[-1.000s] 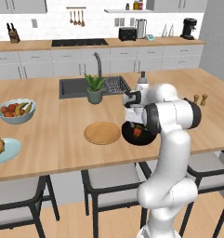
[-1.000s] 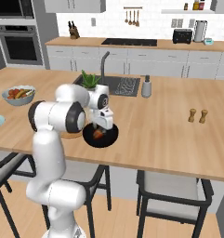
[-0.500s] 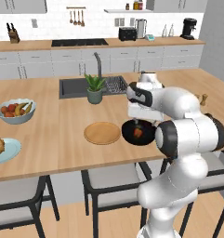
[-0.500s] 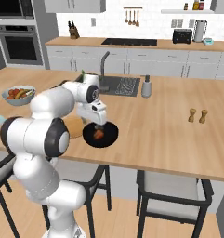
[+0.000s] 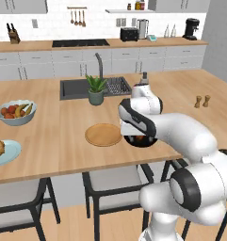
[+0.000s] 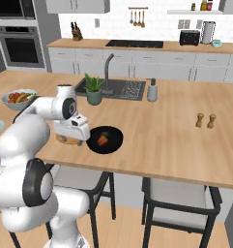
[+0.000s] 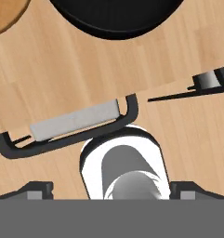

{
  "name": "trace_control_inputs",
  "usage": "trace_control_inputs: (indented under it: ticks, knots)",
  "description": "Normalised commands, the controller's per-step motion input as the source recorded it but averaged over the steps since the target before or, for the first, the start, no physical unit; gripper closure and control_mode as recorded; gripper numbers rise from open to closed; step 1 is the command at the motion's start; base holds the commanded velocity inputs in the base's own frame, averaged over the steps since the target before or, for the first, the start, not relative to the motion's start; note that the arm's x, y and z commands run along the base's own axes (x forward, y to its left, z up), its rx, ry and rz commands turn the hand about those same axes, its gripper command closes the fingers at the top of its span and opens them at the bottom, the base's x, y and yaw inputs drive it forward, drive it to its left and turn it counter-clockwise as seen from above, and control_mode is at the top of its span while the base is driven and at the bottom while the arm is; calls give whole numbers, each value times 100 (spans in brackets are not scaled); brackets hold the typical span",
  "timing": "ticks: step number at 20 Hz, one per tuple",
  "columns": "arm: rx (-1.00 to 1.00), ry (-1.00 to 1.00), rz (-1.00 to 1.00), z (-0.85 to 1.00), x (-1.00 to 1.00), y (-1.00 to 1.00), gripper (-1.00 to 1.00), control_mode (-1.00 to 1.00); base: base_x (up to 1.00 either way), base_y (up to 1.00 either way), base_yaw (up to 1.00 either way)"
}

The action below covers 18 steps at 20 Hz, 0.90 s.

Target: Pick the chicken drumstick and bell pepper from their plates and place them in the bowl. Then put the bowl in the fridge.

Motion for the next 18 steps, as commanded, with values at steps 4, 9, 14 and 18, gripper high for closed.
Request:
trace_control_inputs:
  ticks: [4,9,14,18]
  knots:
    - [0,1,1,-1,-17,20,-100,-100,0,0,0]
    - [0,2,0,0,0,1,-100,-100,0,0,0]
    - [0,0,0,0,0,0,-100,-100,0,0,0]
    - [0,0,0,0,-9,0,-100,-100,0,0,0]
